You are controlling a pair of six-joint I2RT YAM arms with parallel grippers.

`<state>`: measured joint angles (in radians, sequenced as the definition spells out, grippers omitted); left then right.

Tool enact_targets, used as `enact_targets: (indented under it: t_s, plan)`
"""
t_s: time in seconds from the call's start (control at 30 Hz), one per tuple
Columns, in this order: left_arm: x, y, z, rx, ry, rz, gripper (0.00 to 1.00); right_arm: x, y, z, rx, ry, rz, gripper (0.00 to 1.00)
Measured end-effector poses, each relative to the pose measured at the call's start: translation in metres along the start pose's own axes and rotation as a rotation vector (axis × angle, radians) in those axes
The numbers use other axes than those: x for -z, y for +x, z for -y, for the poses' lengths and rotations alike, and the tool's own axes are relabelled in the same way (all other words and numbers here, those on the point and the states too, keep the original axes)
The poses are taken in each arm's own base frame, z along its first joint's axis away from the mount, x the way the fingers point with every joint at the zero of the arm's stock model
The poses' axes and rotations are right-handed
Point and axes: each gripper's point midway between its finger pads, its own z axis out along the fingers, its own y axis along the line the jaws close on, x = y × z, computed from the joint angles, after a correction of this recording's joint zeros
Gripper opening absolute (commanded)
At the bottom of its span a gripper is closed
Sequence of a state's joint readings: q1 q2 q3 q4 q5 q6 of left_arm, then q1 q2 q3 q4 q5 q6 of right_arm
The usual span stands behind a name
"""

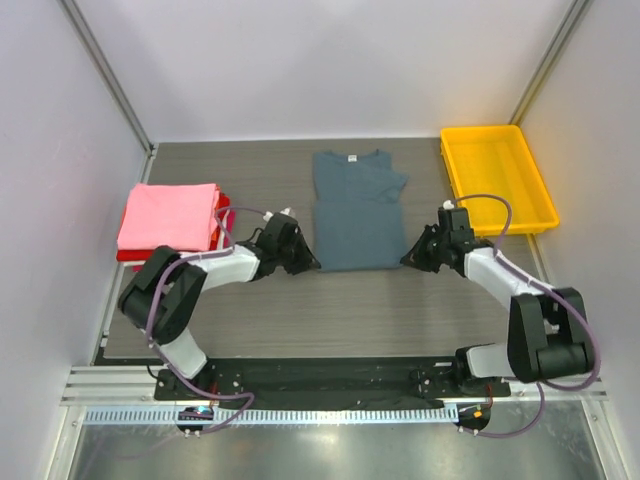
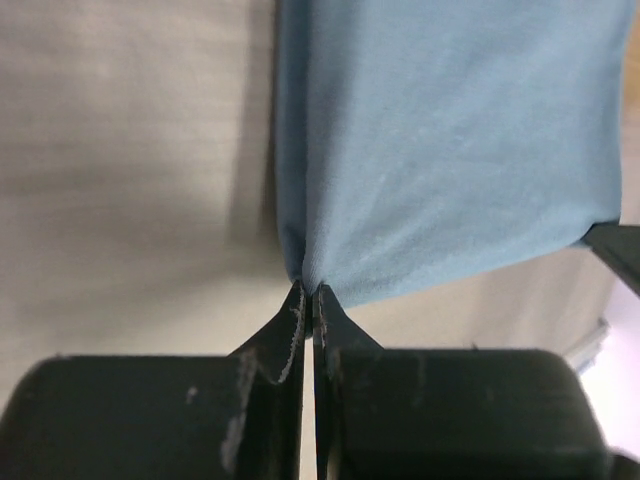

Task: Fold and stack the t-shirts
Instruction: Fold the tshirt

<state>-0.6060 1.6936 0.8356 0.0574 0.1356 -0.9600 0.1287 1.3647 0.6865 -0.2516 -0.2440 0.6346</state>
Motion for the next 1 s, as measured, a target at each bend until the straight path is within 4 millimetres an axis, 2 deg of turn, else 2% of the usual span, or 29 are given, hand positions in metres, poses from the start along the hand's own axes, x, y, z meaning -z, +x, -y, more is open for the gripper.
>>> enact_targets:
  t_s: [0.1,0.33,0.47,0.63,0.8,0.9,1.0]
  plan:
    - [0.021,0.008,0.01,-0.011,0.037,-0.007,0.0,0.023,0.001,-0.009,0.018,-0.028,0.018,0.01]
    - [0.08,0.02,0.047,-0.043,0.159,0.014,0.0,0.075,0.006,-0.023,0.061,-0.091,0.079,0.01]
    - [0.106,0.033,0.056,-0.036,0.202,0.003,0.0,0.099,0.009,-0.028,0.073,-0.104,0.097,0.01]
    - [0.132,0.04,0.068,-0.01,0.252,-0.001,0.0,0.125,-0.003,-0.044,0.099,-0.122,0.133,0.01]
    - [0.142,0.036,0.073,0.013,0.255,0.008,0.0,0.135,-0.02,-0.054,0.122,-0.108,0.156,0.01]
    - [0.144,0.025,0.082,0.019,0.247,0.021,0.0,0.129,-0.033,-0.059,0.132,-0.082,0.151,0.01]
    - [0.14,0.005,0.091,0.034,0.243,0.045,0.0,0.119,-0.047,-0.061,0.138,-0.048,0.142,0.01]
